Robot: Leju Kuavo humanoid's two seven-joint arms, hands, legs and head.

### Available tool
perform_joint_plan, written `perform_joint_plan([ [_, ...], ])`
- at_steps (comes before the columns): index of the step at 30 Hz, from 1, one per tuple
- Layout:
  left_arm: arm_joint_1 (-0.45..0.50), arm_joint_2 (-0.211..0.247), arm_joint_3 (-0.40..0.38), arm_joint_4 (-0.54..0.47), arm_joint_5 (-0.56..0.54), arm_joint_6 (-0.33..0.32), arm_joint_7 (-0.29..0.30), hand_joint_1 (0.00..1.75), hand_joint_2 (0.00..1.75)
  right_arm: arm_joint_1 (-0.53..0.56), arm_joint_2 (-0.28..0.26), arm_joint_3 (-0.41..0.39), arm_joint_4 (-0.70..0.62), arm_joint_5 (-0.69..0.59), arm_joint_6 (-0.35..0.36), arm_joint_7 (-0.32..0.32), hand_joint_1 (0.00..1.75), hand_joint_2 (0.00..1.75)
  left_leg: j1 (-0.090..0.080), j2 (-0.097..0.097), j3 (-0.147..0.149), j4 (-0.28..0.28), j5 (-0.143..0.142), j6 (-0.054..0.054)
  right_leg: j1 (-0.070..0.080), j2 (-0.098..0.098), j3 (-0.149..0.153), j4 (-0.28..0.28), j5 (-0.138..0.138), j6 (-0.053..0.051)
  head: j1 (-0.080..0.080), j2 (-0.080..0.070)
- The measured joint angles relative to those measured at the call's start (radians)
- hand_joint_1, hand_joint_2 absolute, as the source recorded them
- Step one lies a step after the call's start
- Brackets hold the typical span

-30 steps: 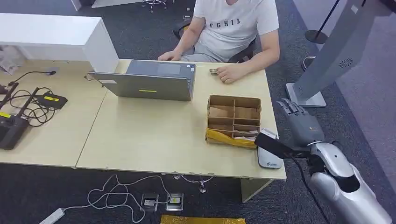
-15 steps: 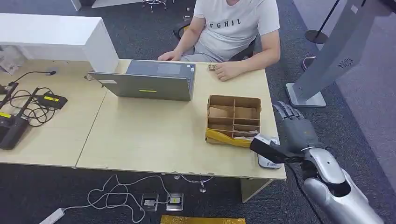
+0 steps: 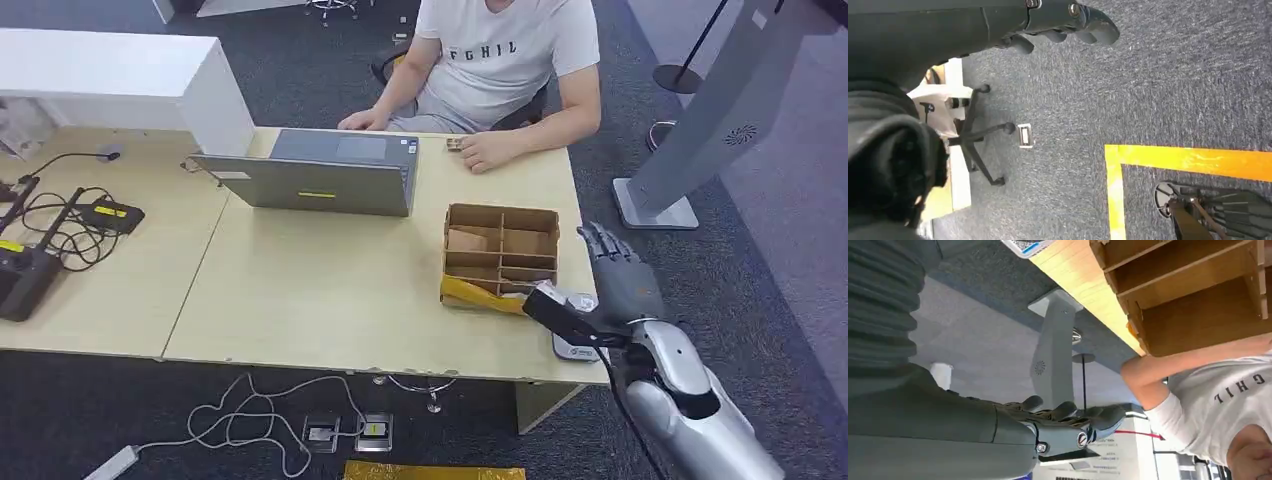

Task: Pass the card to the sensor for recognition and then transmit it.

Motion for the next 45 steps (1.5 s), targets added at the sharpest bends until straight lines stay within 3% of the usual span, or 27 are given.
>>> perform_joint_plan([
  [33, 0.000, 0.000, 0.000, 0.000, -0.005, -0.006, 0.000, 0.00, 0.00, 0.019, 0.124, -0.022, 0.040, 0.063, 0.052, -0.004, 0.00, 1.75, 0.000, 0.000, 0.000, 0.000, 0.000, 0.000, 0.000, 0.000, 0.000, 0.000, 0.000, 0.000, 0.000, 0.000],
  [45, -0.001, 0.000, 0.000, 0.000, -0.008, -0.010, 0.000, 0.00, 0.00, 0.019, 0.141, -0.022, 0.040, 0.069, 0.053, -0.005, 0.00, 1.75, 0.000, 0.000, 0.000, 0.000, 0.000, 0.000, 0.000, 0.000, 0.000, 0.000, 0.000, 0.000, 0.000, 0.000],
])
